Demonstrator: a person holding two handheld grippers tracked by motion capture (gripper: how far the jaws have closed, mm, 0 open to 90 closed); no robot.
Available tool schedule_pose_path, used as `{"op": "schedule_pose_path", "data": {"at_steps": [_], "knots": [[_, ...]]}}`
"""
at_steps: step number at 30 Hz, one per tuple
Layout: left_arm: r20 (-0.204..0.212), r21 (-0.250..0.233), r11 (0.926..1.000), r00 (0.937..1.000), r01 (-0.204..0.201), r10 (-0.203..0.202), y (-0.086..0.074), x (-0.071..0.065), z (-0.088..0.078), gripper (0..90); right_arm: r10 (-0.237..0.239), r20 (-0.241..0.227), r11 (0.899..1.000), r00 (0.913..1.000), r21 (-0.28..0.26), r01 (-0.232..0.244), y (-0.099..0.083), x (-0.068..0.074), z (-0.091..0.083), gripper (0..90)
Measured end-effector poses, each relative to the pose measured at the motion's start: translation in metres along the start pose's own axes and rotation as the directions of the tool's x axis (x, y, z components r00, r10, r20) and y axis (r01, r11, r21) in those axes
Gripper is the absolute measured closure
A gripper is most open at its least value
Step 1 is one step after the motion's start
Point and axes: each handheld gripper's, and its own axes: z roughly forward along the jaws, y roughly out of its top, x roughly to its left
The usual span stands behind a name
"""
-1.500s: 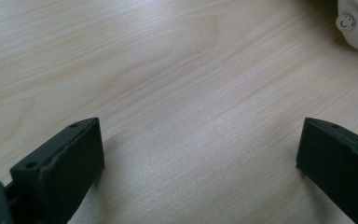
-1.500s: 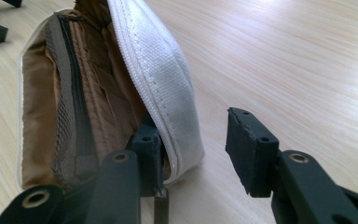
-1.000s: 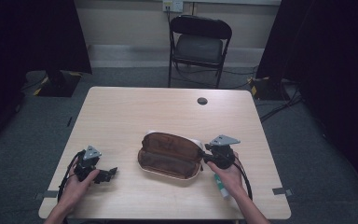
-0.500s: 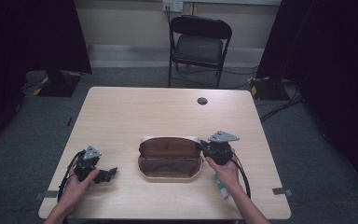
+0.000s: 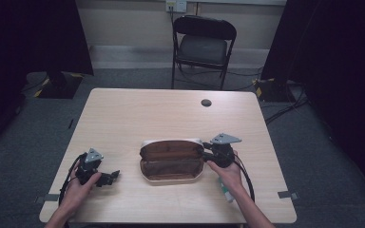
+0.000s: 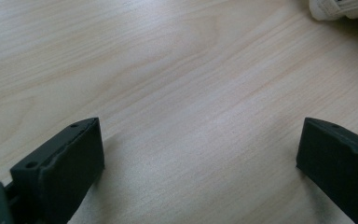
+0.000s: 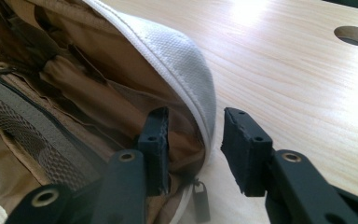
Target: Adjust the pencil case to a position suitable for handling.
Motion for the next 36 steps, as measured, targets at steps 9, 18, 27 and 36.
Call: {"op": "schedule_pose_path", "data": {"at_steps": [9,18,27,36], "knots": [[0.003,0.001,1.0,1.0,-0.006,0.006,0.0,-0.001,0.0,0.3,0.026,-0.019,0.999,0.9995,-0.018,-0.026,-0.005,-0.002,-0.01,55.4],[0.003,0.002,1.0,1.0,-0.006,0.006,0.0,-0.001,0.0,0.3,0.07,-0.038,0.997,0.9968,-0.021,-0.071,-0.01,-0.004,-0.027,52.4],[0.003,0.001,1.0,1.0,-0.006,0.006,0.0,-0.001,0.0,0.3,0.067,-0.034,0.998,0.9971,-0.014,-0.068,-0.013,0.0,-0.049,55.2],[0.004,-0.002,1.0,1.0,-0.008,0.008,-0.001,-0.001,-0.001,0.3,0.122,-0.006,0.991,0.9925,0.052,-0.122,-0.035,-0.007,-0.075,55.2]]}}
